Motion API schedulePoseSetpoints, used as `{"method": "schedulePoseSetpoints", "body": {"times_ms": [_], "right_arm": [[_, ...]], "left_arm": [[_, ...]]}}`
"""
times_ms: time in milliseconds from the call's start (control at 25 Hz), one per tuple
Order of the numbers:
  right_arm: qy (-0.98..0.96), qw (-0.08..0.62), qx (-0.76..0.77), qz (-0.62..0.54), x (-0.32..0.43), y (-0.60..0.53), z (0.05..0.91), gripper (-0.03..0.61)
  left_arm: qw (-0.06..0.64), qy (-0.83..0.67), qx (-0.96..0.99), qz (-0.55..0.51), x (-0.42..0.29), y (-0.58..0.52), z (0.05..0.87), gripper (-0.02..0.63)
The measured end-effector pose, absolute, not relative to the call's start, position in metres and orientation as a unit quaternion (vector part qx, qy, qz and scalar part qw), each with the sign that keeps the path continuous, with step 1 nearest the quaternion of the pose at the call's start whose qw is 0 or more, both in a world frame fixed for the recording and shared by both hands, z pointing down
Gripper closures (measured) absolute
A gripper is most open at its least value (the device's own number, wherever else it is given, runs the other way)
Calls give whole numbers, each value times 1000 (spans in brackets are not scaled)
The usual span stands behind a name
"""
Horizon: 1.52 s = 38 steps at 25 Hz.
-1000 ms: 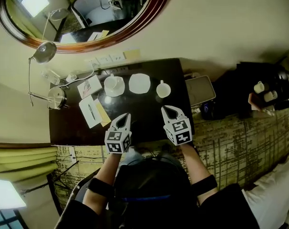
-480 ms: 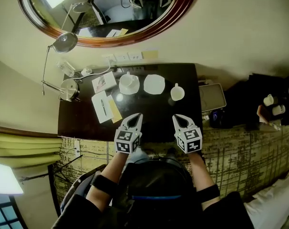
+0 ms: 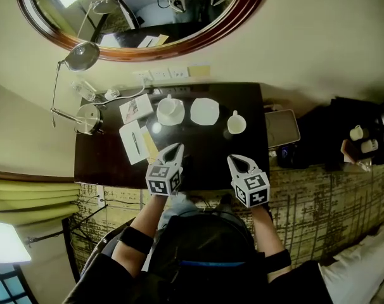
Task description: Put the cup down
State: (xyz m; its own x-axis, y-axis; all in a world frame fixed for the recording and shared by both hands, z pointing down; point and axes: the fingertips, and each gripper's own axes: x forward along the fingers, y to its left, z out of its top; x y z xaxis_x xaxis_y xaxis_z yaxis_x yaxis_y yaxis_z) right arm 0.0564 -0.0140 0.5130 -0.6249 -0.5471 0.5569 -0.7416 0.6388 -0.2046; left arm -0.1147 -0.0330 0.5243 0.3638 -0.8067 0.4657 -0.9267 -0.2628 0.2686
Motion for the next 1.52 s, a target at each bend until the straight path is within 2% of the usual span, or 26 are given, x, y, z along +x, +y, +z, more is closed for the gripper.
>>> {"method": "schedulePoseSetpoints", "body": {"times_ms": [240,400,600,800,1000,1240,1520], "right_arm": [[-869,243,374,216,47,-17,529,578],[-864,244,376,228,29,-22,532,578],[-864,253,360,243,-4,-26,534,578],[-867,259,345,248,-35,-34,547,578],[-870,256,327,264,-68,-40,569,578],[-872,251,312,280,-99,-47,590,578],[-867,244,323,289,-101,-55,600,578]], "left_arm": [[261,-549,784,127,-140,-69,536,490],[265,-535,788,151,-159,-92,553,367],[260,-535,784,178,-191,-130,577,280],[246,-538,774,227,-215,-167,606,110],[242,-527,776,246,-224,-199,630,69],[259,-505,783,255,-224,-220,656,58],[234,-489,798,265,-216,-241,674,58]]}}
